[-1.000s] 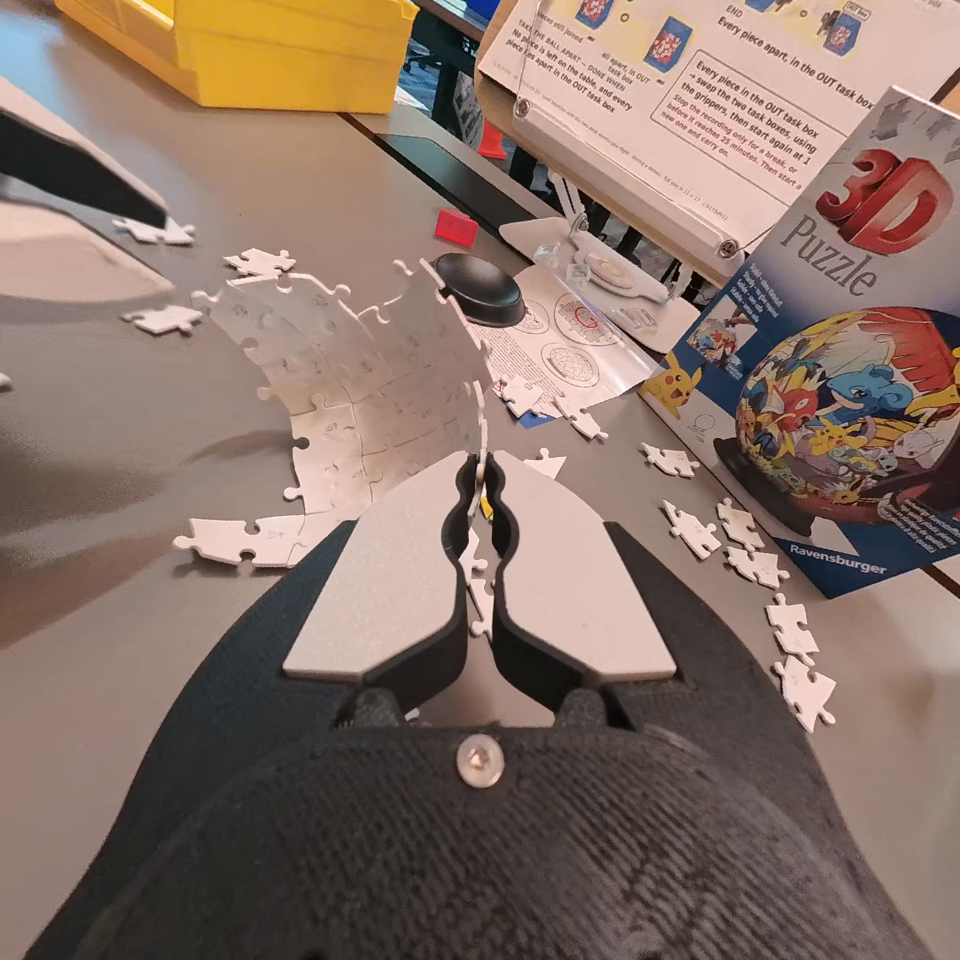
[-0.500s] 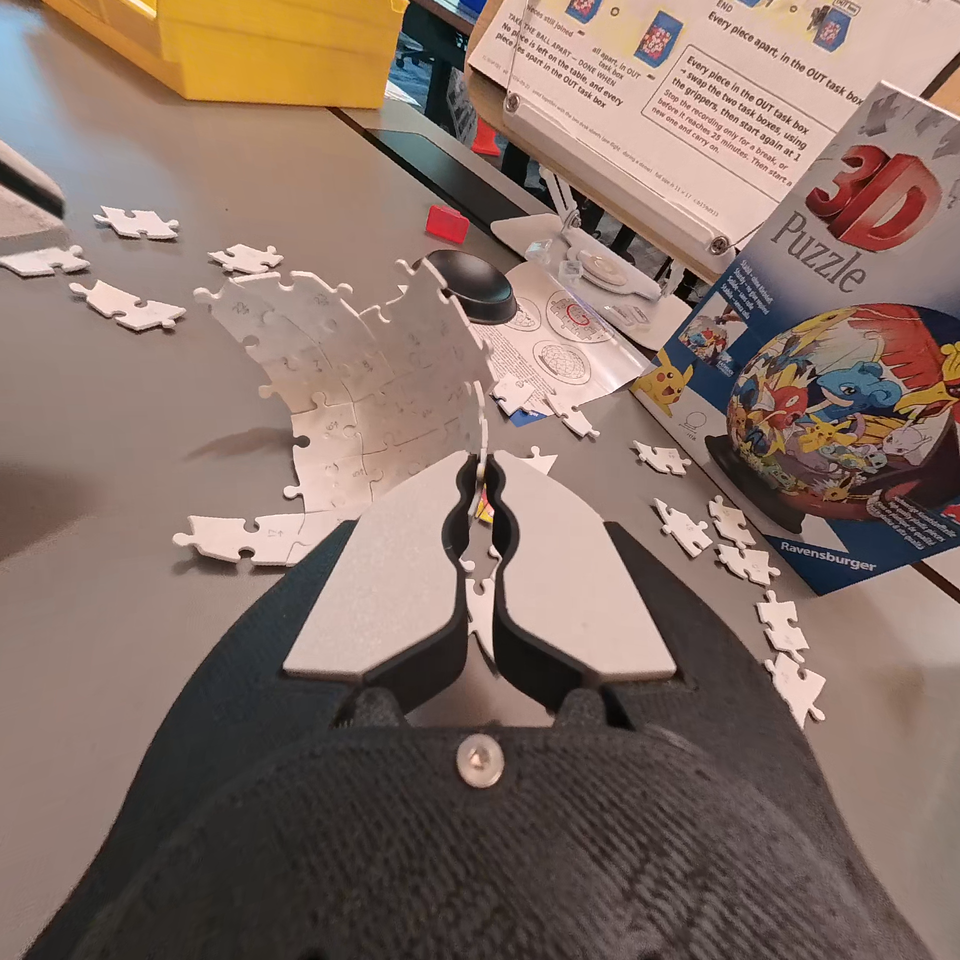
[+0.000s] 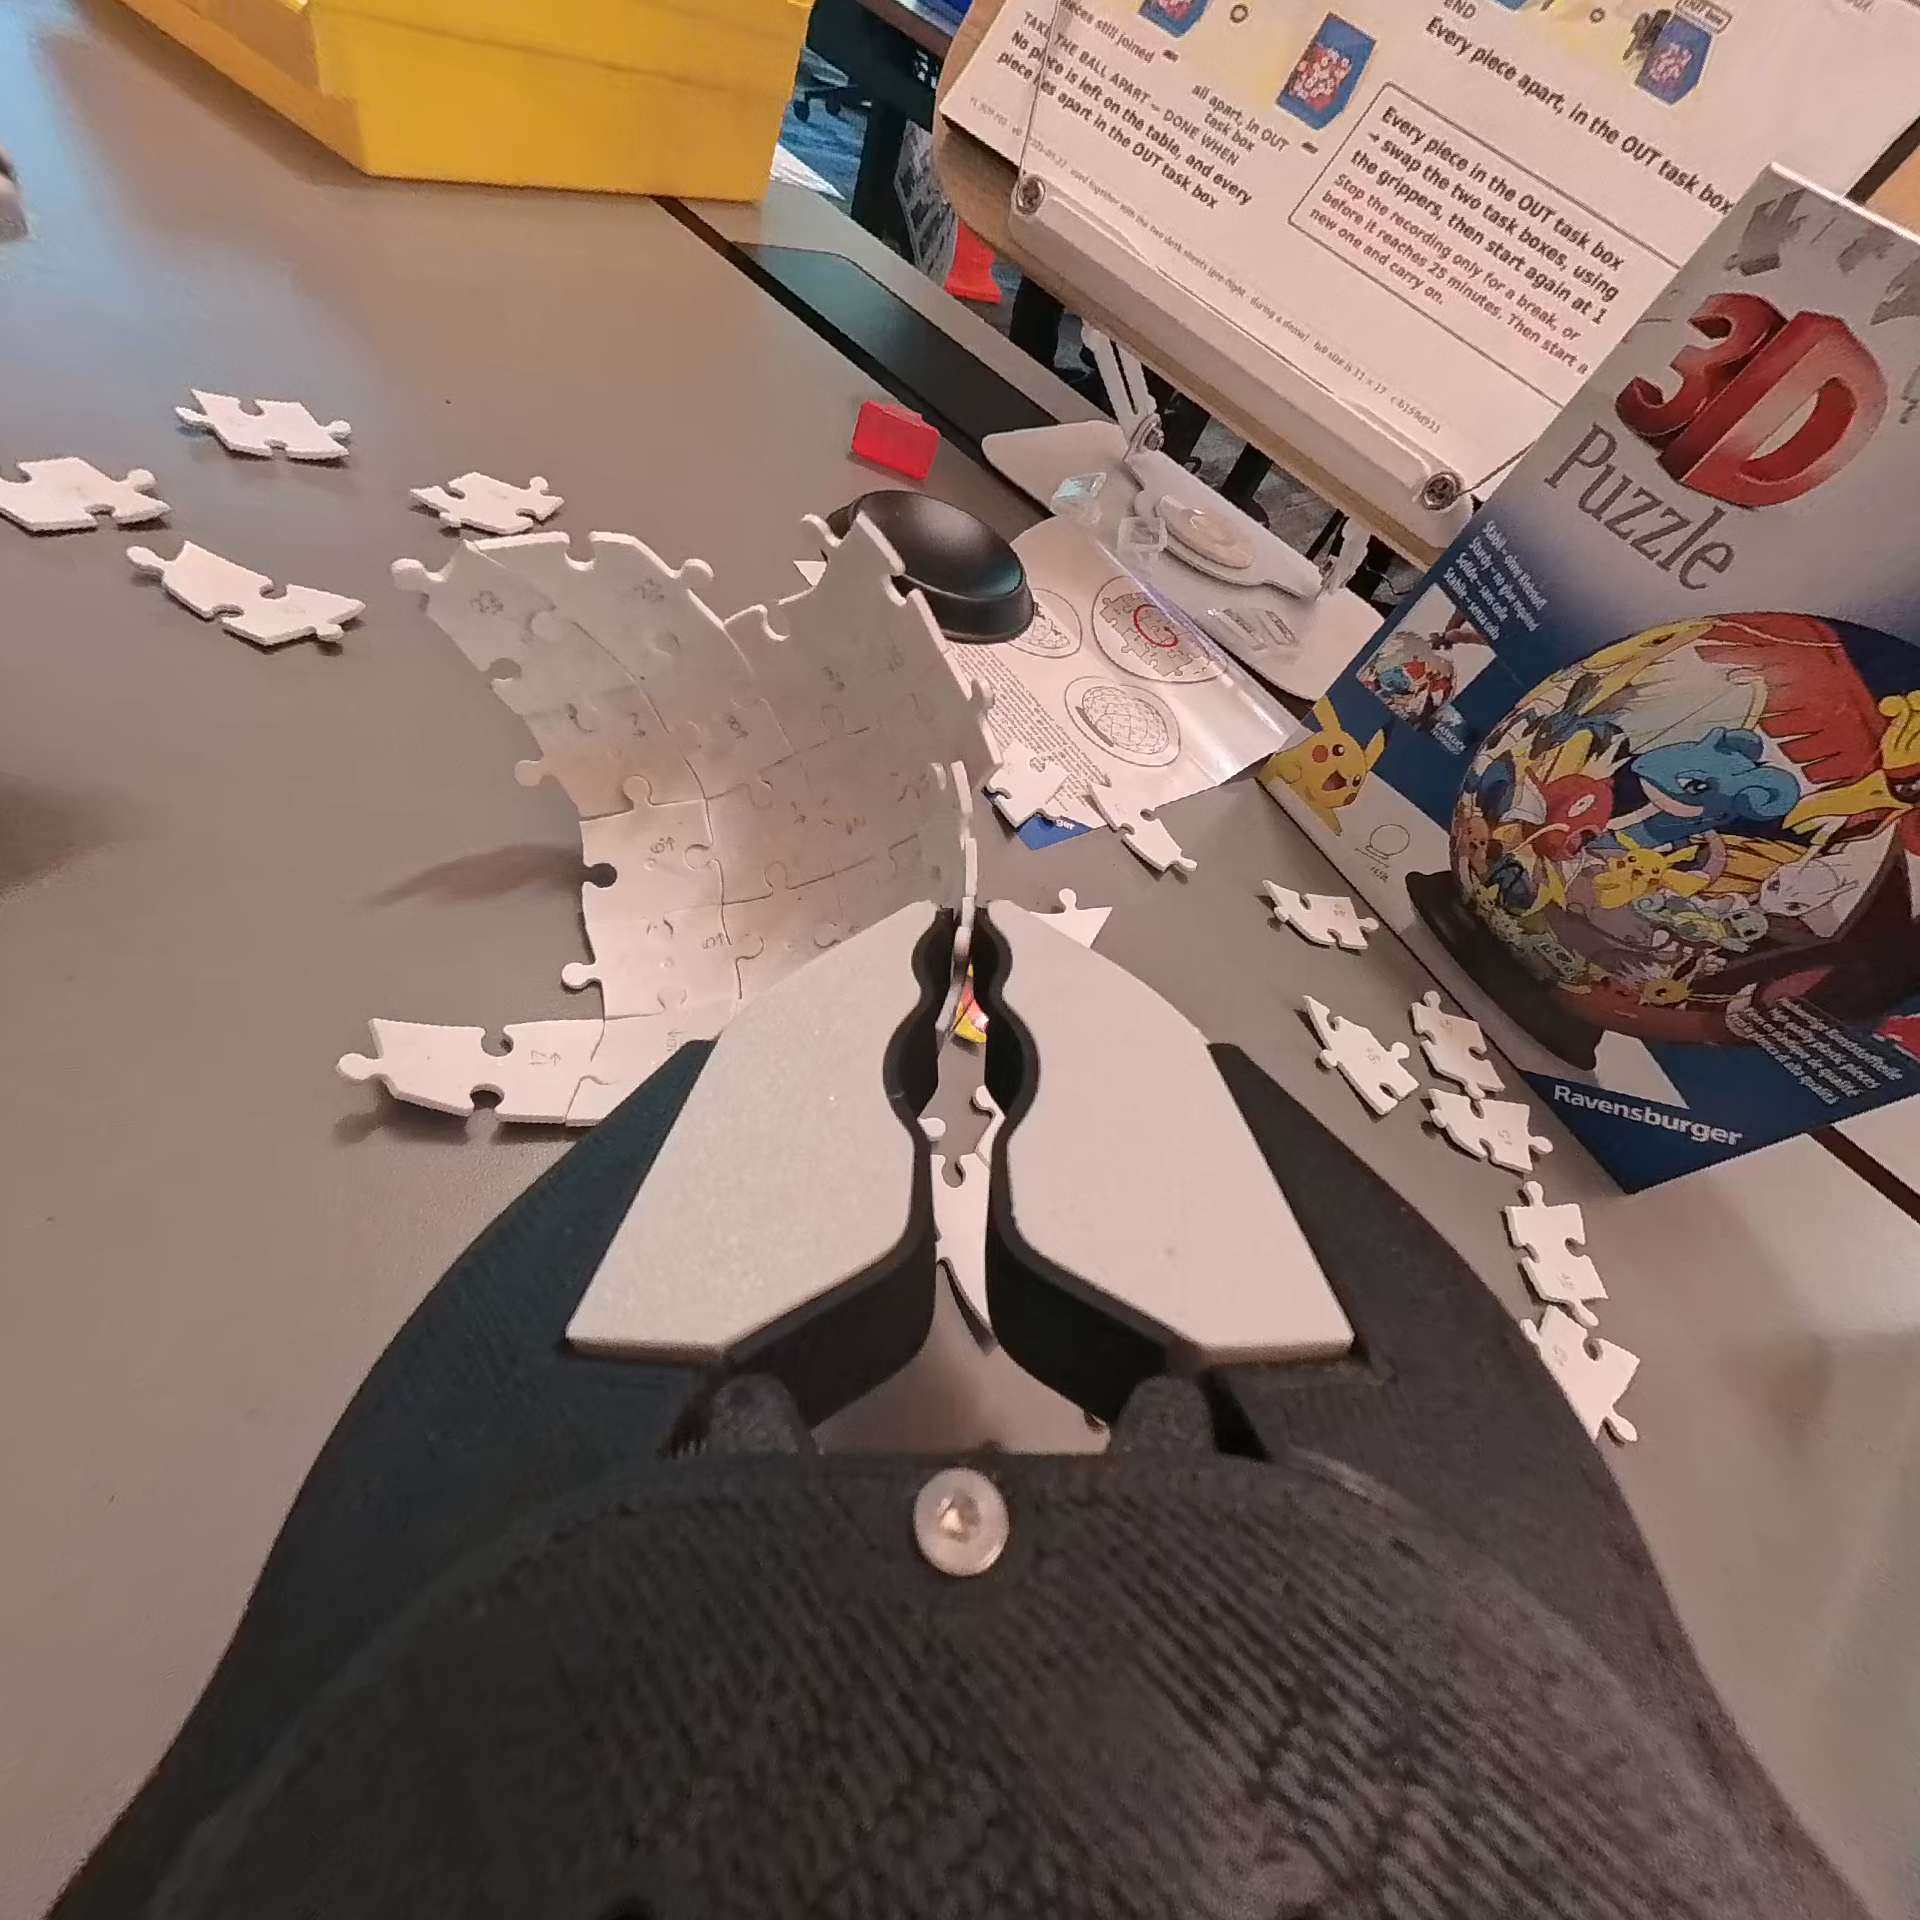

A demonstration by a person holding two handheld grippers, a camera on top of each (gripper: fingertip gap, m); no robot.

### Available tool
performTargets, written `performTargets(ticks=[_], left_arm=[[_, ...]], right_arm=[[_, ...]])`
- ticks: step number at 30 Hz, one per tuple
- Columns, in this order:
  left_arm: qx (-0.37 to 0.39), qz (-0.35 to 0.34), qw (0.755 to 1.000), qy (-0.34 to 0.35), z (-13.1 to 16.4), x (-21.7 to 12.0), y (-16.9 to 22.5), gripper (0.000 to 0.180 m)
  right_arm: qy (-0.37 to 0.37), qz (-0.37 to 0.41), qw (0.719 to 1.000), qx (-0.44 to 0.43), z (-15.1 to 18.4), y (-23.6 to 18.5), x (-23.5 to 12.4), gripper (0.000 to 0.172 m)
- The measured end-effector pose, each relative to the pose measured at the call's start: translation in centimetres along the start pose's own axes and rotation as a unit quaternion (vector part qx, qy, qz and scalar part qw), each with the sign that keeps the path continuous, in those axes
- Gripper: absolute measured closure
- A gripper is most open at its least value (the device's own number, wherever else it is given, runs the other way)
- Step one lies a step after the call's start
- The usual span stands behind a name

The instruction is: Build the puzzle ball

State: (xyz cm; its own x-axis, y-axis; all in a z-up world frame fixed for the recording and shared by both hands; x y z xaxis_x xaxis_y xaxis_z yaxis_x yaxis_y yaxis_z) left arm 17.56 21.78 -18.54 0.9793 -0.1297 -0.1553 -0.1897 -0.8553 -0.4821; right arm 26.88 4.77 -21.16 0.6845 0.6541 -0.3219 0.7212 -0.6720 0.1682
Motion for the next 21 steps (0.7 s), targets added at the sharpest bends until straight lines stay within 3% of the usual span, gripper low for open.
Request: performTargets(ticks=[9, 21], left_arm=[[0.145, -0.005, 0.985, 0.096, -1.2, 0.0, 0.8, 0.180], [0.207, 0.024, 0.965, 0.161, -2.1, 0.7, 1.0, 0.180]], right_arm=[[-0.004, 0.003, 1.000, -0.004, 0.1, 0.1, 0.0, 0.168], [-0.008, 0.005, 1.000, -0.009, 0.2, 0.1, 0.0, 0.168]])
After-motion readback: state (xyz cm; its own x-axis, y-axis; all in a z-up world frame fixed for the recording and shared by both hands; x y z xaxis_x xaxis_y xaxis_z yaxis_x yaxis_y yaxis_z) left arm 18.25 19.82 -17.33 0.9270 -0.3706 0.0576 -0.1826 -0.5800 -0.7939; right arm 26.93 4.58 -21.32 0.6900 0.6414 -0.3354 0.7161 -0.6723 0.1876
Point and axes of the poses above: each gripper's, where its closed fingertips meet, x out along the fingers, z out of its underside, y = z × x across the jaws, the point moved 5 cm from there along -x, back along the fingers, and after that the axes turned 11 degrees about x, right-handed, at the moved point
